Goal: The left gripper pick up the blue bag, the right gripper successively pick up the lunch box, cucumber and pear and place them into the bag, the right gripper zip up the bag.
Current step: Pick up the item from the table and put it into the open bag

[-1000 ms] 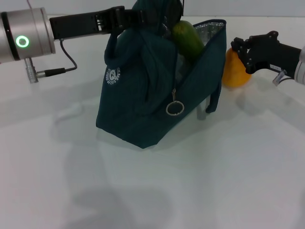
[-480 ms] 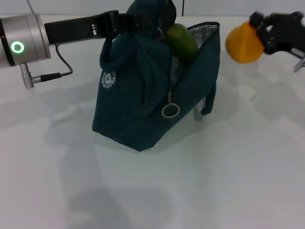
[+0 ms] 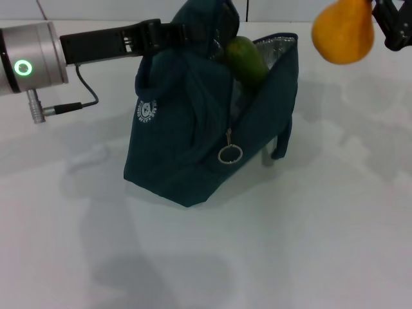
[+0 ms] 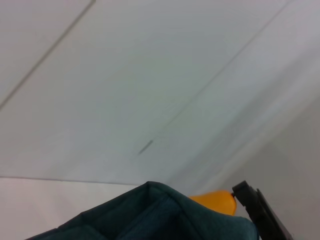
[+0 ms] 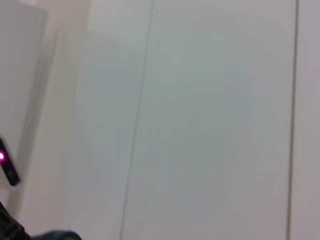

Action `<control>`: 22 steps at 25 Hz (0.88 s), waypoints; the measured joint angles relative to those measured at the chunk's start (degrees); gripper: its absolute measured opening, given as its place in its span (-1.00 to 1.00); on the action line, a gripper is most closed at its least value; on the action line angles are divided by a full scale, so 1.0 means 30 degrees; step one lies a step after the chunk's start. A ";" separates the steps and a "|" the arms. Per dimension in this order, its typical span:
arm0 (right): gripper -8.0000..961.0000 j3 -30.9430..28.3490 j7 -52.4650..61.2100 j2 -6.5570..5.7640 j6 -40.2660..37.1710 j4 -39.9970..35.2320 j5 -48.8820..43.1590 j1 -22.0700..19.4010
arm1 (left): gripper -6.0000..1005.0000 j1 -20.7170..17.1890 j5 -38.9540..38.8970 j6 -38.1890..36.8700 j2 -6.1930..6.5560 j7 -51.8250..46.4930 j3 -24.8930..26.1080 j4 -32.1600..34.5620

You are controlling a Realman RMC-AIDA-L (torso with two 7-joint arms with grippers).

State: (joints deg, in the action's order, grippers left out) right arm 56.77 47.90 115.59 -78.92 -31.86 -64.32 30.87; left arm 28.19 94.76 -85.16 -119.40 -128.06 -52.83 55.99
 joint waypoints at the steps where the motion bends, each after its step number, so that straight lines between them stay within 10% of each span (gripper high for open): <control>1: -0.94 0.0039 0.0116 0.0009 -0.0186 -0.0126 0.0000 0.0015 | -0.88 0.0038 -0.0009 -0.0114 -0.0015 0.0000 -0.0026 0.0000; 22: -0.93 -0.0090 0.1142 -0.0078 -0.2704 -0.2040 0.1034 -0.1001 | -0.88 0.1229 -0.3186 -0.0715 -0.0135 0.1569 -0.3116 -0.2839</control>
State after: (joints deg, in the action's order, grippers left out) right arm 56.50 51.32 115.36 -87.03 -37.98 -61.21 27.86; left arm 31.87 85.20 -87.31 -119.80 -123.35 -62.18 47.47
